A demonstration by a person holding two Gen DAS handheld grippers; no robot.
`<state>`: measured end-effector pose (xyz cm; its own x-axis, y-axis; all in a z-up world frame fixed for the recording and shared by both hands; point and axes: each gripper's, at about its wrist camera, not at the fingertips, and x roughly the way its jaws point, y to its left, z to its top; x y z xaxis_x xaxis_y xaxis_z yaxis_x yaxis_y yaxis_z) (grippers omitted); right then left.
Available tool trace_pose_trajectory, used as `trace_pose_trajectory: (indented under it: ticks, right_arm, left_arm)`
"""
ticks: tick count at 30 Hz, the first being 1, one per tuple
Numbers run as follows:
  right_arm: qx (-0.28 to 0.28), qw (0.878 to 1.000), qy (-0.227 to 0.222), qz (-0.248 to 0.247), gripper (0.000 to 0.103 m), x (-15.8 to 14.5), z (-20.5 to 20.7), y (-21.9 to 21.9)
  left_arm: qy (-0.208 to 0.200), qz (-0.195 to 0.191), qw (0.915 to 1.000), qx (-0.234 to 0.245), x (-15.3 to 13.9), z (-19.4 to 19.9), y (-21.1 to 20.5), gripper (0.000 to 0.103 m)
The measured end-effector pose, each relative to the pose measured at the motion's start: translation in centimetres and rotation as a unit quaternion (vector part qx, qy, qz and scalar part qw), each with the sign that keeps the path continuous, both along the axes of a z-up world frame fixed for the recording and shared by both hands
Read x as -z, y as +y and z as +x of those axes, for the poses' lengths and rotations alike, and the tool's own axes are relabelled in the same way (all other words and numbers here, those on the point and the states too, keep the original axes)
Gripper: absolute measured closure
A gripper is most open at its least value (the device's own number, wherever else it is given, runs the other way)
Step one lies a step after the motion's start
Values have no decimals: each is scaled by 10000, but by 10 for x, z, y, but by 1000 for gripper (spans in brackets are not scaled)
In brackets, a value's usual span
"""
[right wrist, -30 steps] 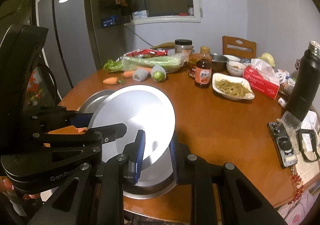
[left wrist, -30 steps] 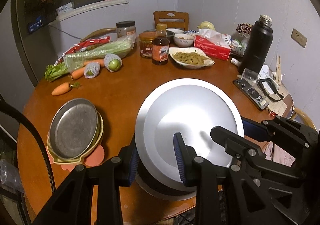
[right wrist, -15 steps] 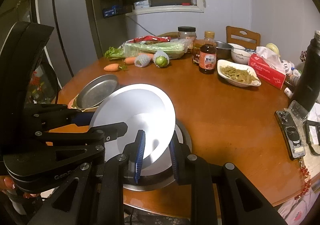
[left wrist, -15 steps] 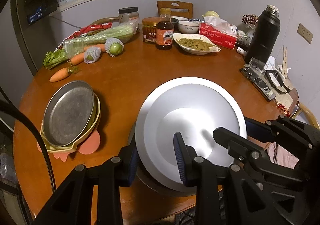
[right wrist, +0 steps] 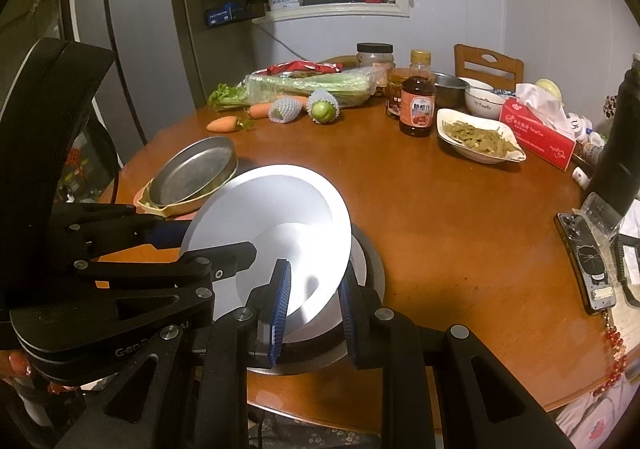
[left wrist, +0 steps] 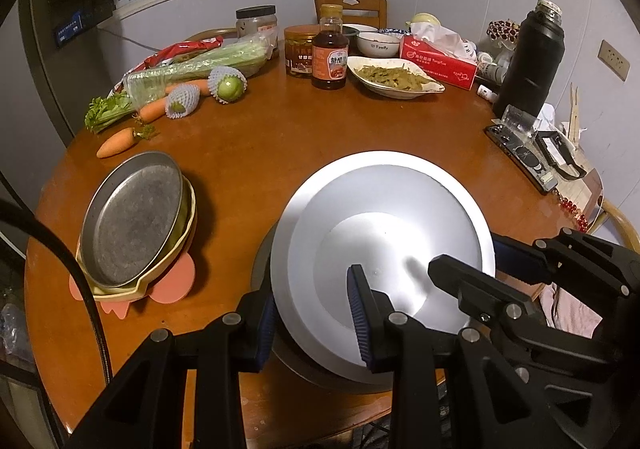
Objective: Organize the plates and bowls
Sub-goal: 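Lower the white bowl into the steel bowl and open the left gripper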
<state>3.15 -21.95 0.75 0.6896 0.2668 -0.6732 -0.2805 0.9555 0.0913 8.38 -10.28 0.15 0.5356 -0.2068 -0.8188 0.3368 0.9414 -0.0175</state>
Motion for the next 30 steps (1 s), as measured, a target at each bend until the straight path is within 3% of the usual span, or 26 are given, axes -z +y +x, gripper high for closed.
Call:
trace_pose_trajectory:
  ticks: [30]
  right_arm:
    - [55,9998,89,-140,77,10,5,3]
  left_arm:
    - [93,57,9999,-10,8,5,0,70]
